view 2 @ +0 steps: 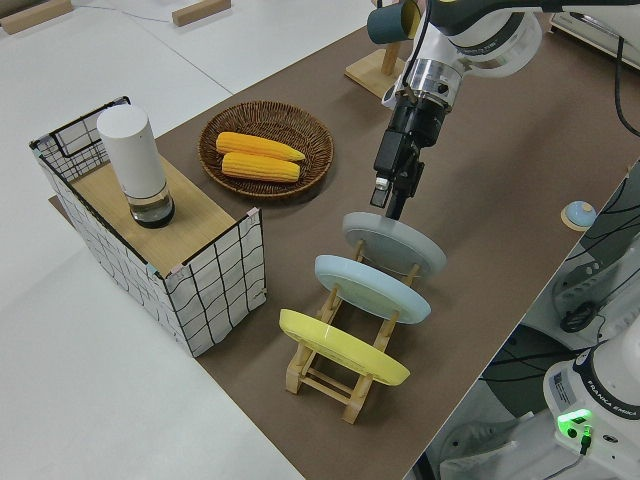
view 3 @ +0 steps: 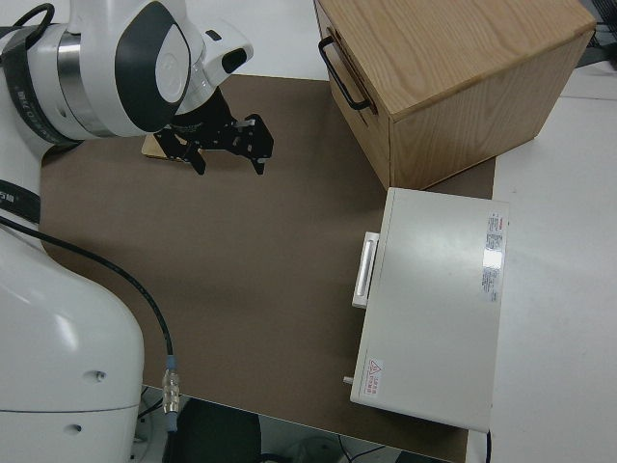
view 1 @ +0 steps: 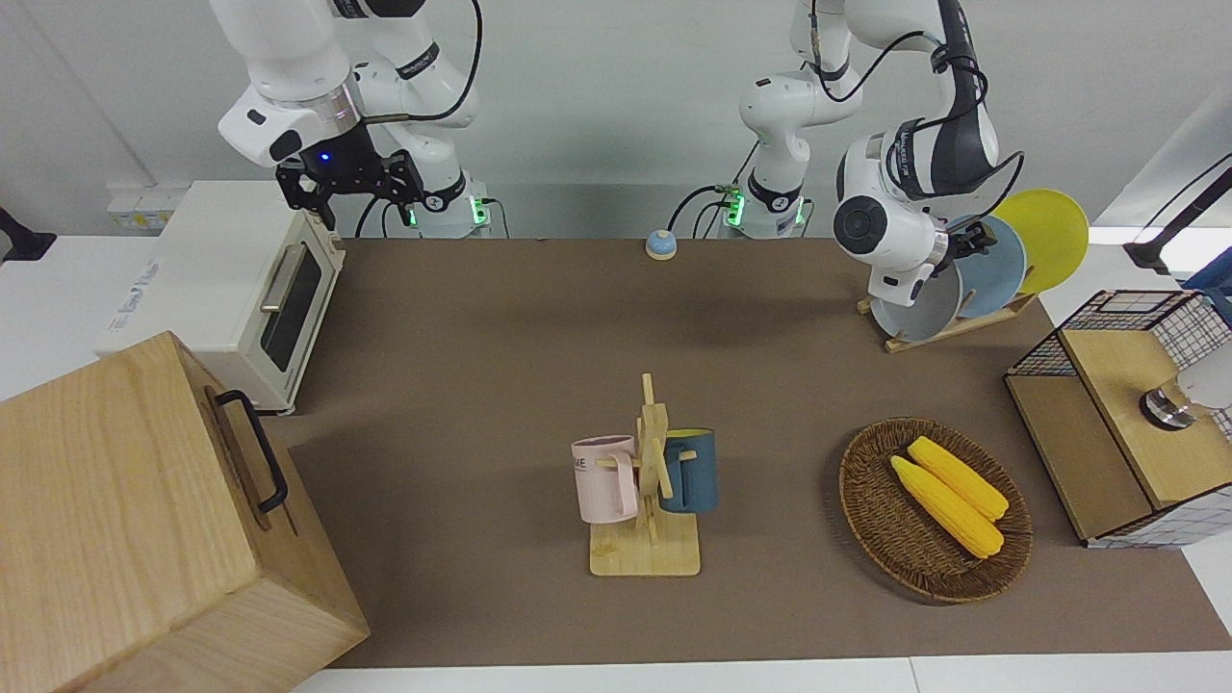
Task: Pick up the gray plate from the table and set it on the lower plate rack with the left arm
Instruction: 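Open the left gripper and raise it away from the rack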
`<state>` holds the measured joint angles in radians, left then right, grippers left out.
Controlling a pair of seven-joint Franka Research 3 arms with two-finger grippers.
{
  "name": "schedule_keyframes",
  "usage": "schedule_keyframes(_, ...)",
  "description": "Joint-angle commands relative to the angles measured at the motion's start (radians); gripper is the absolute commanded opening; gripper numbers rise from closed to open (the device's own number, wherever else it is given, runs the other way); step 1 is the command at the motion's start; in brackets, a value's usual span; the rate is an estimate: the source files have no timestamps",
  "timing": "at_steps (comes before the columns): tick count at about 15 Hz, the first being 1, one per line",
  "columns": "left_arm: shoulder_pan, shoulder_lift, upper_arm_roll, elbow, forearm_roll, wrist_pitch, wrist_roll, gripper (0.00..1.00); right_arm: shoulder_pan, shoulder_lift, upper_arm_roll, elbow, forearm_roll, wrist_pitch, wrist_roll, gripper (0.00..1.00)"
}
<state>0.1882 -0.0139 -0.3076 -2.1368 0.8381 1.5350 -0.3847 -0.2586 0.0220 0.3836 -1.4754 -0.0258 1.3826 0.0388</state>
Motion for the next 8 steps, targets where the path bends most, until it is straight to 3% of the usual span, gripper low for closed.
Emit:
schedule_keyframes(1, -0.009, 0.002, 0.004, 0.014, 0.001, 0.0, 0.007, 1.0, -0.024, -0.002, 0.021, 0.007, -0.006, -0.011, 0.012, 0.983)
schedule_keyframes(4, -0.009, -0.004, 0.004, 0.046, -0.08, 0.002, 0.056, 1.0, -0.024, -0.002, 0.021, 0.007, -0.006, -0.011, 0.012, 0.983)
schedule_keyframes(8, 0.0, -0.006, 0.008, 0.155, -0.285, 0.002, 0.177, 1.0, -0.024, -0.002, 0.02, 0.006, -0.006, -0.011, 0.012, 0.983)
